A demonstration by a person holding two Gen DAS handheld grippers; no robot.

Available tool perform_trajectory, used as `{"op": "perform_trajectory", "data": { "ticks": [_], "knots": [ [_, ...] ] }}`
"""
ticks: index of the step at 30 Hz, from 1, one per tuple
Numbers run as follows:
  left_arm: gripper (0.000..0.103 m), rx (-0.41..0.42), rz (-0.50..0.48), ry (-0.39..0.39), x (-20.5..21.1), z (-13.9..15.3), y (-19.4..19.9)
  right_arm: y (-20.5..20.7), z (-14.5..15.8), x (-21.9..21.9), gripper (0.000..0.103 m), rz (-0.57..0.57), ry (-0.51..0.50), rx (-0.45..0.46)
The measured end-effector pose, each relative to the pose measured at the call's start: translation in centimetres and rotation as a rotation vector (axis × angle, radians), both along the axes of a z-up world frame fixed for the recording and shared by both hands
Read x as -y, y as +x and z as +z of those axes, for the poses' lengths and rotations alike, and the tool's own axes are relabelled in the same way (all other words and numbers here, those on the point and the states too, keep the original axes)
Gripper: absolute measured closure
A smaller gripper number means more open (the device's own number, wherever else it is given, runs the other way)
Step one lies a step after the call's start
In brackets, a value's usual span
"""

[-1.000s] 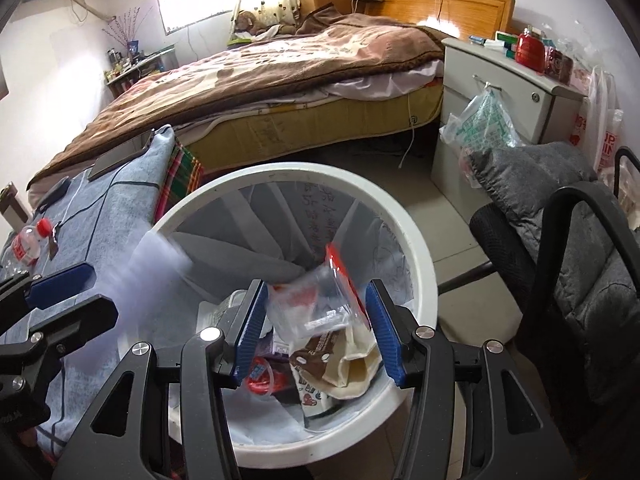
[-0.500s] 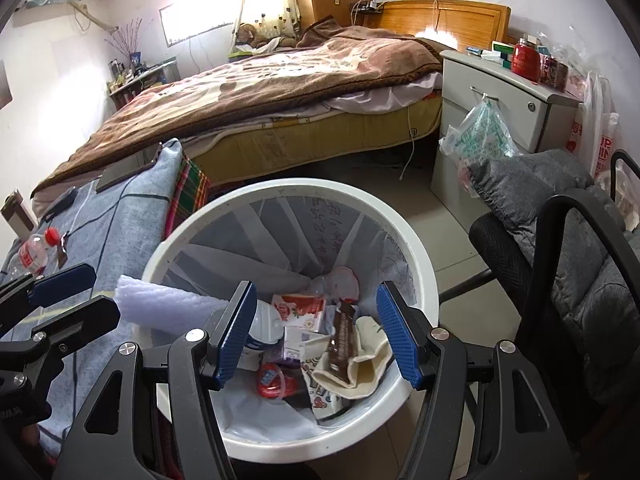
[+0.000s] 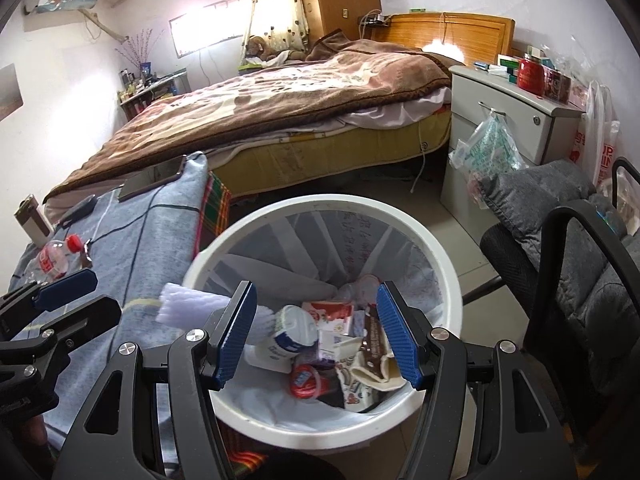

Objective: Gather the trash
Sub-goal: 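Open both tools to drop the cup and foam sleeve into the bin, then move both tools back toward the bottle and brown wrapper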

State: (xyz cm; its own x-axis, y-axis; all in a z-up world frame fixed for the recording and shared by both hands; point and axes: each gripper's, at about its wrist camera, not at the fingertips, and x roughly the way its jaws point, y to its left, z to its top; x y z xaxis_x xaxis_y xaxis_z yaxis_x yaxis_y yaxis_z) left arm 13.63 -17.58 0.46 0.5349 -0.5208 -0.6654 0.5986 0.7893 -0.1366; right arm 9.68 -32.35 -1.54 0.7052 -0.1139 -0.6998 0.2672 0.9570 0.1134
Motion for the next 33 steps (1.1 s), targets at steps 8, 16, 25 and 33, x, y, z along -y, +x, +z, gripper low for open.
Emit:
{"op": "perform_trajectory", "data": {
  "ticks": [8,16,25,33],
  "knots": [
    [0.041,0.029,0.052,-0.009,-3.0,0.6,0.0,0.6,0.7,-2.3,0.039,0.045,-0.001,0.026],
    [0.041,0.045,0.125,-0.017,-7.0,1.0,0.6,1.4,1.1,-5.1,0.039,0.098,-0.005,0.046],
    [0.041,0.056,0.213,-0.016,-12.2,0.9,1.3,2.3,1.6,-9.0,0.039,0.178,0.013,0.080],
    [0.040,0.060,0.343,0.004,-18.9,0.4,2.3,4.0,1.5,-13.4,0.039,0.277,0.018,0.087]
  ]
}}
